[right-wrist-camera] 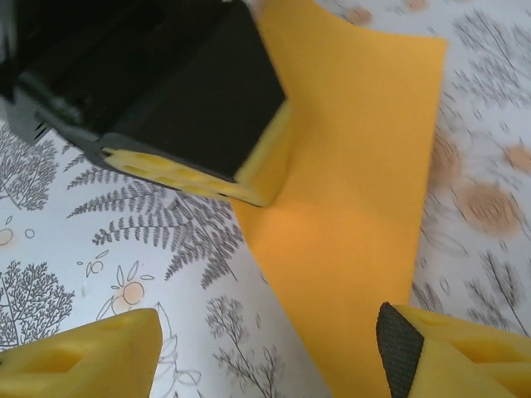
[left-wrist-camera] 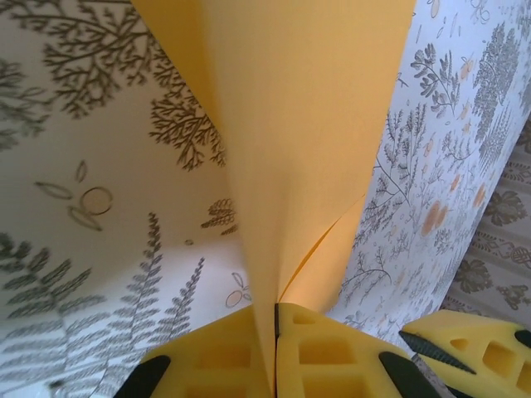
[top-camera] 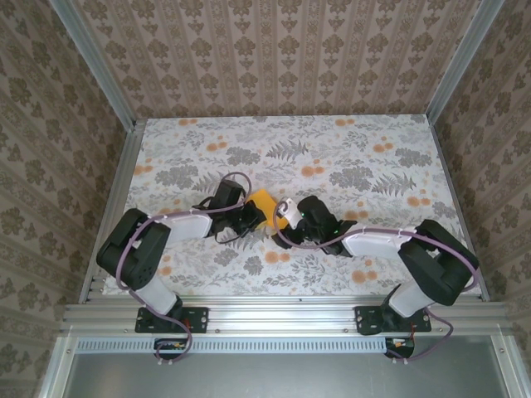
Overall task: Fold a paper plane with a square sheet of paper (pick it up from the middle)
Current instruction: Fold the wing for the fifth time at the center of the table.
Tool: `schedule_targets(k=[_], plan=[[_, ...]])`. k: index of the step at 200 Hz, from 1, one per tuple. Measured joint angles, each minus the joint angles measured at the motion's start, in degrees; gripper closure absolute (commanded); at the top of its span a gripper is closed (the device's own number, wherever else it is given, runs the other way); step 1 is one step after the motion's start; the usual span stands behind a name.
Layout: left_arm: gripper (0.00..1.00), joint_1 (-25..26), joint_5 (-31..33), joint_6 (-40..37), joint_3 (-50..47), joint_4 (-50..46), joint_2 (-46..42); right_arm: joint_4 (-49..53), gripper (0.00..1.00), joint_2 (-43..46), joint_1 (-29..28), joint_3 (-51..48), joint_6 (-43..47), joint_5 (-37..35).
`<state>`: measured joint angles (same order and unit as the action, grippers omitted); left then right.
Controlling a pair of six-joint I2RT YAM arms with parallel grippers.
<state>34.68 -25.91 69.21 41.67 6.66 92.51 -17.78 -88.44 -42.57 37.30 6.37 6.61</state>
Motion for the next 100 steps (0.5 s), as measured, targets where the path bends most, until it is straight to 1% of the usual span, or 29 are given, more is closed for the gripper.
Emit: schedule_targets(k=[41, 100], plan=[[0.93, -1.09, -0.46, -0.02, 0.0, -3.48, -1.84, -7.76, 0.39, -6.69, -1.44, -0.33, 7.21, 0.02], [0.93, -1.53, -1.44, 0.0, 0.0, -4.79, -2.05, -16.87, 0.52, -13.51, -2.69, -0.42, 12.15, -0.96]])
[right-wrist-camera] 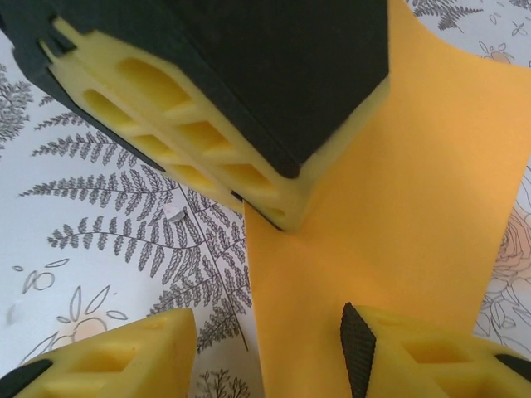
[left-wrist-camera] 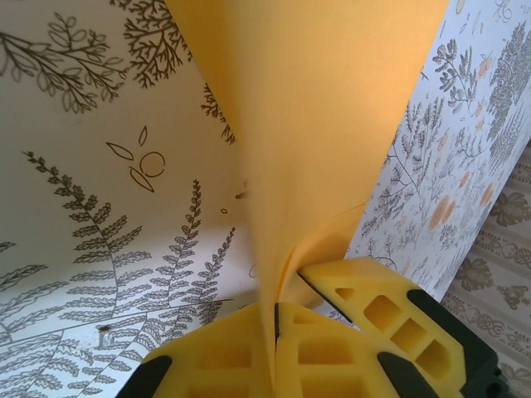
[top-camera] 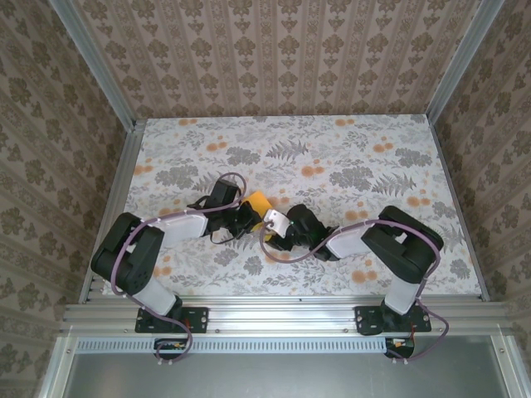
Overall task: Fold a paper plane with a square sheet of paper (pick it up from the middle)
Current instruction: Fold the wing for the fifth time at the center of the table.
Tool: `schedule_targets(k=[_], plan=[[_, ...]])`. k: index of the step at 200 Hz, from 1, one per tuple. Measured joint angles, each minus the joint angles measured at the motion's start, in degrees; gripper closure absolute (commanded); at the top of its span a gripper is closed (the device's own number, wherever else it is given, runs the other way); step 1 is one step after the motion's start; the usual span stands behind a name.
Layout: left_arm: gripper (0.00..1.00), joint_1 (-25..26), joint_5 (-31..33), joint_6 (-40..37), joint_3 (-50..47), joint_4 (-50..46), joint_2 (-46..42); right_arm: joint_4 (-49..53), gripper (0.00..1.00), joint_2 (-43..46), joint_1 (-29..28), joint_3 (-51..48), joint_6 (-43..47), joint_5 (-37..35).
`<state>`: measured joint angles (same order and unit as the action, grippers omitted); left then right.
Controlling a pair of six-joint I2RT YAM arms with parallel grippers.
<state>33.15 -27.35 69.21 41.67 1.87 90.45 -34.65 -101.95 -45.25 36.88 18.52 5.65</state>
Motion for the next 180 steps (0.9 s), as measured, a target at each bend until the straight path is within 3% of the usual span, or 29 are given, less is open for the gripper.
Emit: schedule_targets(k=[104, 141, 180], plan=[[0.92, -1.77, -0.98, 0.02, 0.0, -0.2, 0.0, -8.46, 0.77, -4.94, -0.55, 0.0, 3.54, -3.15], [0.73, -2.34, -1.51, -0.02, 0.0, -0.37, 0.0, -8.48, 0.87, -4.94, -0.52, 0.0, 1.6, -2.8], [0.48, -4.92, -1.79, -1.92, 0.09, -2.99, -1.88, -5.11, 0.91, -4.94, 1.73, 1.25, -5.14, 2.45]])
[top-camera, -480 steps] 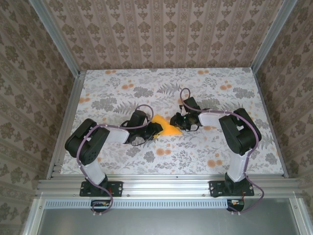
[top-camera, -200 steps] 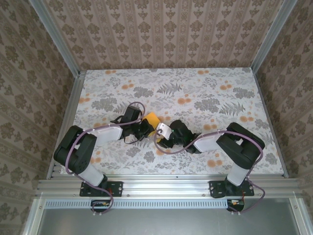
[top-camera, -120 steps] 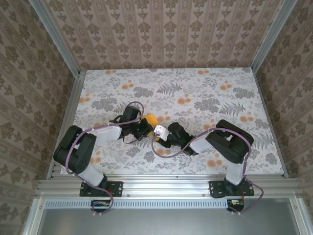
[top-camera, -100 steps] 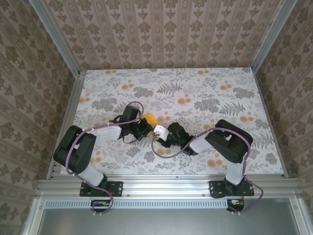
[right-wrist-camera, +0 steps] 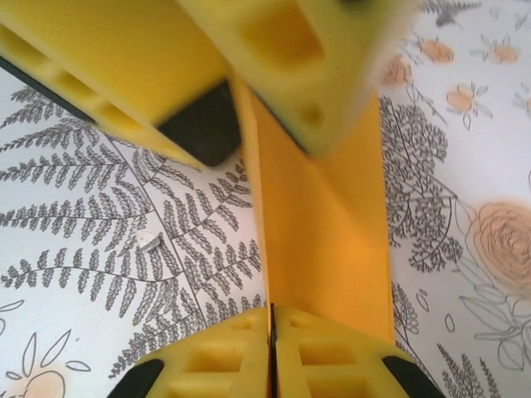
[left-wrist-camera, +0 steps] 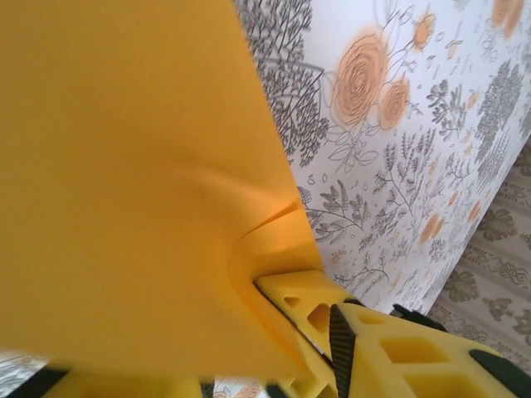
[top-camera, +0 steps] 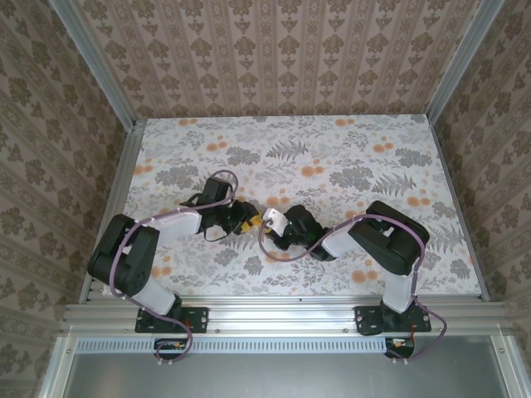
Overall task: Fold a paper plane with a square sheet of paper (pick it up from the middle)
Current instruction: Fold the wing for the fifth time at the center of the table.
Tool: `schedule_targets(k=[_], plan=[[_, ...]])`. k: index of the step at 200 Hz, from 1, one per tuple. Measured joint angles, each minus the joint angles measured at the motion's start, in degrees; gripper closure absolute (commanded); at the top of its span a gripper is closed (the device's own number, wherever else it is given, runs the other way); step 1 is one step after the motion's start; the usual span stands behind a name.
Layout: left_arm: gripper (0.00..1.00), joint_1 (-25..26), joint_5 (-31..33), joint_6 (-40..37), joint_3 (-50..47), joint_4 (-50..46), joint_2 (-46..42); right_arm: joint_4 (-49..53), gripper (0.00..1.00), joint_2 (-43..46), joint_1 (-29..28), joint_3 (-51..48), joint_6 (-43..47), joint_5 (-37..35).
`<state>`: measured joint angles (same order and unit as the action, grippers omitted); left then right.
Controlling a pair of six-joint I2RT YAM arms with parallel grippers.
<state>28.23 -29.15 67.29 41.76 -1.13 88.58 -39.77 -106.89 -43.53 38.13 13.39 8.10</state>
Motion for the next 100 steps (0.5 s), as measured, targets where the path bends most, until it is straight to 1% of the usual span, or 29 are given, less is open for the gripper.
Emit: schedule_targets(k=[7, 28, 52, 71, 100], plan=[[0.44, -0.68, 0.04, -0.72, 0.15, -0.66, -0.81, 1.38, 0.91, 0.0, 0.83, 0.76, -1.66, 1.53], [0.36, -3.41, 0.13, -3.32, 1.14, -2.58, -3.08, 5.14, 0.91, 0.0, 2.97, 3.41, -6.43, 5.92], [0.33, -6.84, 1.01, -7.1, 1.55, -4.11, -6.19, 9.25, 0.92, -0.07, 4.55, 6.67, -11.45, 10.45], [0.34, -8.83, 1.88, -9.88, 1.53, -5.62, -7.98, 12.24, 0.93, -0.94, 4.98, 9.9, -15.28, 13.2], [0.47, -11.26, 3.41, -13.22, 0.24, -6.1, -8.83, 17.03, 0.95, -3.54, 4.98, 15.45, -21.14, 16.61]])
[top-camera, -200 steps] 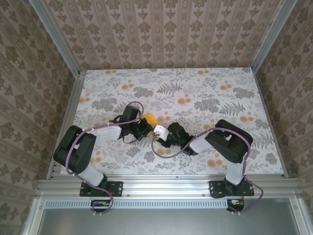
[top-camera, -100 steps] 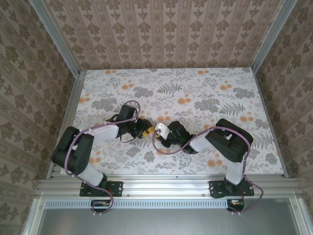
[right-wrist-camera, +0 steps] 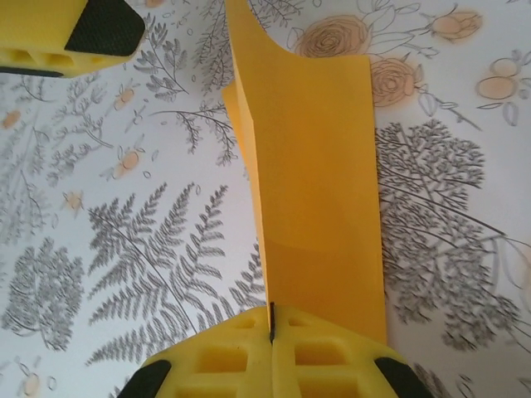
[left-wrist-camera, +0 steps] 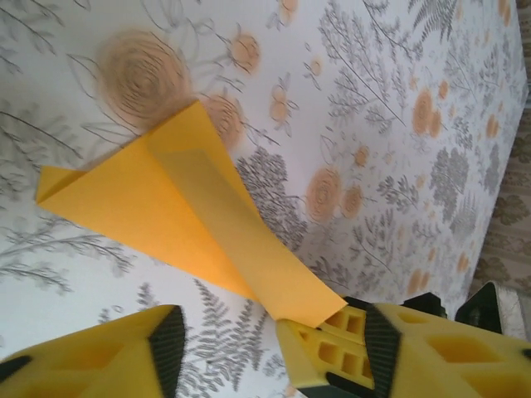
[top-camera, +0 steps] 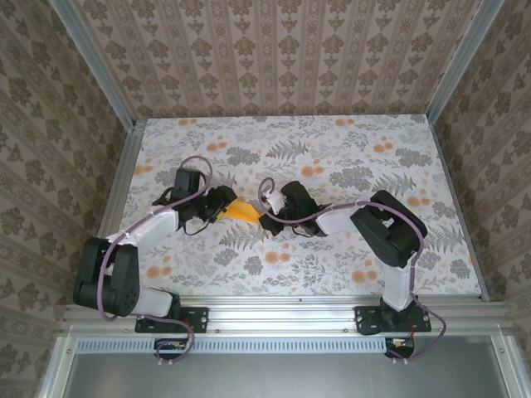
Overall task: Fold a paper plane with a square sheet of paper (pick it up from the middle)
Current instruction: Fold the wing for the fifth time at the center of the table.
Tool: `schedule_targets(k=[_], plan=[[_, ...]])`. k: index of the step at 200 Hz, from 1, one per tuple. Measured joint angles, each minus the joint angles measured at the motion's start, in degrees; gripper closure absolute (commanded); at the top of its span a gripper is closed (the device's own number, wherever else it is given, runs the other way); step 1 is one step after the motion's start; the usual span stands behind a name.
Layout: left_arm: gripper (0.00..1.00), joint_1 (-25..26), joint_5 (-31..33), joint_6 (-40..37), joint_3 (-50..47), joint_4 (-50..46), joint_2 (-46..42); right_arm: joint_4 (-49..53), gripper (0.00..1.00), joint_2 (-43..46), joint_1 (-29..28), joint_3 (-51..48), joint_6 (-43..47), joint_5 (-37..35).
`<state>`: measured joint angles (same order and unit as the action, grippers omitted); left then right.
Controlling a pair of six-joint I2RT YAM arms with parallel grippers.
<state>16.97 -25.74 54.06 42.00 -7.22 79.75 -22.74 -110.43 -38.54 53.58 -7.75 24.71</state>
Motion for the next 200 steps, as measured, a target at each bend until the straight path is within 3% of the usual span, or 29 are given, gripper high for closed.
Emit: schedule_targets(k=[24, 88, 200], plan=[[0.6, -1.31, 1.62, -1.27, -3.39, 0.04, 0.0, 2.95, 0.96, -1.99, 0.0, 3.21, -3.43, 2.08], [0.76, -1.33, 6.43, -2.89, -8.17, 0.74, 0.17, 6.34, 0.97, -2.32, -0.74, 5.77, -9.29, 3.89], [0.74, -1.38, 6.23, -6.82, -6.6, 7.41, 7.74, -0.96, 0.98, -8.5, -1.11, 8.24, -27.28, 11.32]])
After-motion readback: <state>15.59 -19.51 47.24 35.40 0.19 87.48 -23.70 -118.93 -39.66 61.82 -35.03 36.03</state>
